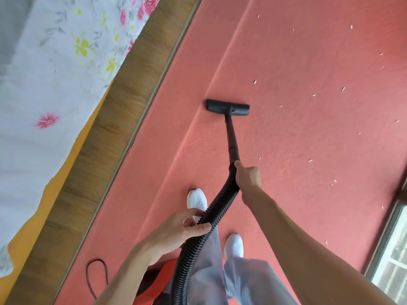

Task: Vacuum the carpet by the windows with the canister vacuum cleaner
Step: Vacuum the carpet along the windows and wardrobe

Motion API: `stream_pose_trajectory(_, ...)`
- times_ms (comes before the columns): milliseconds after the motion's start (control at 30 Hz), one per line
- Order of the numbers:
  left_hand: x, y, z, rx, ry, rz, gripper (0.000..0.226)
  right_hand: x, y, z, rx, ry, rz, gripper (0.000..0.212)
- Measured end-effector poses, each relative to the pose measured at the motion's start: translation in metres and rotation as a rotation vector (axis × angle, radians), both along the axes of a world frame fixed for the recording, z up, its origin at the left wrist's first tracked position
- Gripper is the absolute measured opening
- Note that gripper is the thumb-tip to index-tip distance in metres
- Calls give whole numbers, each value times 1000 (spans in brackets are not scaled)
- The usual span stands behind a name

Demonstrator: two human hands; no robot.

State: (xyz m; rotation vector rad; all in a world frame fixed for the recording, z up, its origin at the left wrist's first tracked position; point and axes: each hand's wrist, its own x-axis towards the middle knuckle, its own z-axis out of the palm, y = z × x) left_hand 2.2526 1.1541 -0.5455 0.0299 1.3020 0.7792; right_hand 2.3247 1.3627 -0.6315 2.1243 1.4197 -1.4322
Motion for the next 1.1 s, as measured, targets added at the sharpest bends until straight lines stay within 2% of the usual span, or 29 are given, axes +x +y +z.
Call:
stream_pose_trajectory(167,4,9,9,67,-9,-93,19,33,9,28,6,-46,-129,29)
stream_pose_trajectory(400,29,34,19,72,-118,-303,28,120,11,47,-66,-108,-255,32)
stream_pose_trajectory(567,69,63,28,51,-60,-439,33,181,21,44,-137,-141,-300,38)
stream_pose_trajectory(700,125,85,38,-25,75,-353,28,208,49,33,-157,-23,-319,32)
stream_pose_trajectory(833,203,102,46,-64,207,-146,28,234,91,35,-208,76,-299,27)
stream_pose_trajectory(967,265,109,80,-67,189,70,30,274,115,70,-372,288,-427,26)
stream_pose_trajectory(1100,286,107,139,-16,284,57,22,312,118,122,-552,419,-458,17)
